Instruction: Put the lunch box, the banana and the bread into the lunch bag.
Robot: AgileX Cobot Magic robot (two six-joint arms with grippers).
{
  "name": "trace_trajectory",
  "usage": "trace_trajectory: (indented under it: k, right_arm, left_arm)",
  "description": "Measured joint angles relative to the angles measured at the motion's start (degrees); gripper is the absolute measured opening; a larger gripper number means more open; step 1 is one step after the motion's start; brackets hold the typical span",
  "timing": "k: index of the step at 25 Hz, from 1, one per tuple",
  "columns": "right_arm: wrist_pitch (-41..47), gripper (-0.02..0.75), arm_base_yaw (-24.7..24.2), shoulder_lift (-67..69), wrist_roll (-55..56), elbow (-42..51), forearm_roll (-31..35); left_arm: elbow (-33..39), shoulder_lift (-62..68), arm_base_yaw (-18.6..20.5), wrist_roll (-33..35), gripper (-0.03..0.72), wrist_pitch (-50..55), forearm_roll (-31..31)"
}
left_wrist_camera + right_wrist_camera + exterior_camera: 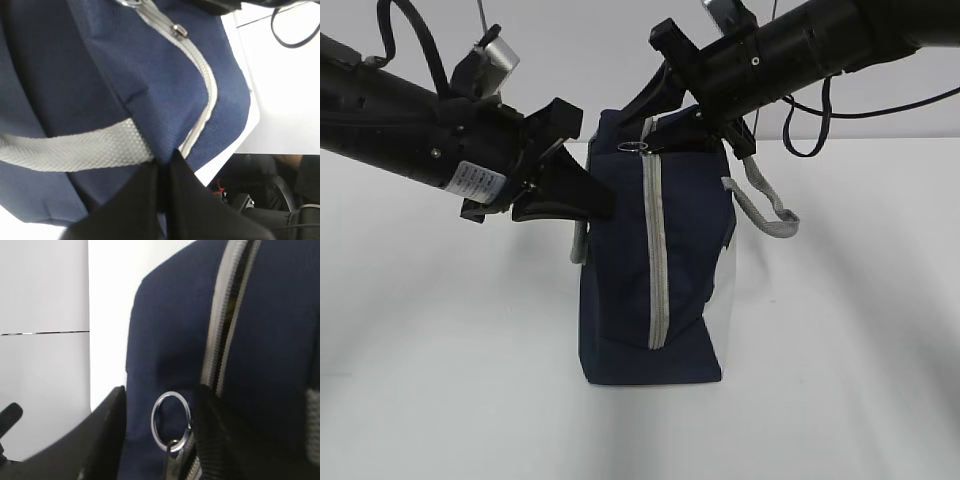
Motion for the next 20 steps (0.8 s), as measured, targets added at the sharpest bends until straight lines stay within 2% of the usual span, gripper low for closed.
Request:
trace_trajectory:
  k: [12,17,20]
  right_arm:
    - [1.2,0.321,0.0,1.2,0.1,-2.4,0.8]
    - [1.6,0.319,0.0,1.3,-0.5,-2.4,3.4]
    - [2.4,0.295,0.0,1.3,-1.0,-2.4,3.4]
  left_arm:
    - [0.0,0.0,0.0,0.0,0.005,0.0,0.0]
    - [0.0,0.0,0.0,0.0,0.004,0.0,0.0]
    - [0.0,0.0,0.0,0.0,0.004,0.0,0.0]
